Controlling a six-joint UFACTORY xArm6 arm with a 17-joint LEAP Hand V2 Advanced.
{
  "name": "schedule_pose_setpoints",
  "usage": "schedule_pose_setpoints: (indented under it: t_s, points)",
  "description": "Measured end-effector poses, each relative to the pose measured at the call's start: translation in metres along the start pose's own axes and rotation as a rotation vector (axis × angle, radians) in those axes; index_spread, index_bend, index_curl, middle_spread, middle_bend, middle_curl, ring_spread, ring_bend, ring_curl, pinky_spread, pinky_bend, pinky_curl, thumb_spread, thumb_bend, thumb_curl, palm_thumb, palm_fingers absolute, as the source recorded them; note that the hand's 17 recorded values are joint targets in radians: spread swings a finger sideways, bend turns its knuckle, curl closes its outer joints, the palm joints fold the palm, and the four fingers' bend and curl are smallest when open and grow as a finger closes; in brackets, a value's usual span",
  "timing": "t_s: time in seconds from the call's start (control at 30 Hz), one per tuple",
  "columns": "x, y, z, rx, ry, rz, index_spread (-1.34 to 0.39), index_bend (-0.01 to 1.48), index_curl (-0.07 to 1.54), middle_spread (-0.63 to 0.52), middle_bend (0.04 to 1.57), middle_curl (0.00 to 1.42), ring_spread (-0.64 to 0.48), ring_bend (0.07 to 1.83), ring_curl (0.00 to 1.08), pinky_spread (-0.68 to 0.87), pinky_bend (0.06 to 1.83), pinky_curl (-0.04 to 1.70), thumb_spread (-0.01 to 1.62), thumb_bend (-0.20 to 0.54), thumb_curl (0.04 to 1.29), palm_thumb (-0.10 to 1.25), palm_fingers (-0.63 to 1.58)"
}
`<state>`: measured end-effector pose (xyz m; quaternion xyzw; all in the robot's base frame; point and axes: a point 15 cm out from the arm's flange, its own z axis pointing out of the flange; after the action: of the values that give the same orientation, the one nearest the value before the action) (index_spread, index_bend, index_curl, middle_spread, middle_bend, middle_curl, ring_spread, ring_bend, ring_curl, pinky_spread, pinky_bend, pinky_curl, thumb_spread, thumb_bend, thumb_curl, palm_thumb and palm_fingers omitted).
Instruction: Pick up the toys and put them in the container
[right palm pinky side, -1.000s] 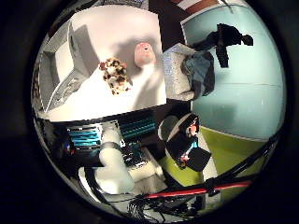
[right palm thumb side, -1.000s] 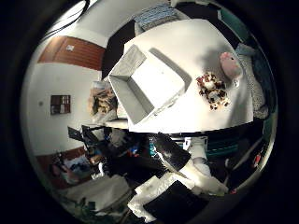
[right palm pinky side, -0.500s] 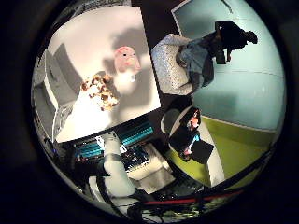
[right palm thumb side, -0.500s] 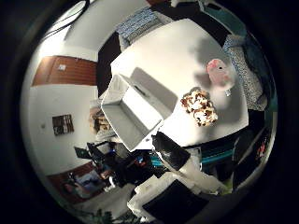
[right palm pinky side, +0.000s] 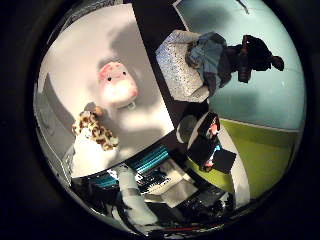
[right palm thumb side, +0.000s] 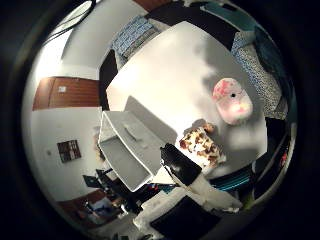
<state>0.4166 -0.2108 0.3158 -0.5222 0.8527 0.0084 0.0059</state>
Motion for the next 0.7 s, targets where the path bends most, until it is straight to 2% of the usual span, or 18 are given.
schedule_pose_setpoints:
  t_s: [0.27,0.7]
  points:
    - [0.039,-0.015,0.035,-0.020,0.006,0.071,-0.27,0.17,0.29,0.09,0.19,0.30,0.24,0.34,0.26,0.49,0.59,0.28,1.14,-0.020,0.31,0.52,0.07]
    - [0.050,0.005,0.102,-0.083,0.004,0.096,-0.27,0.17,0.29,0.10,0.19,0.30,0.24,0.34,0.26,0.49,0.59,0.28,1.15,-0.021,0.31,0.52,0.07]
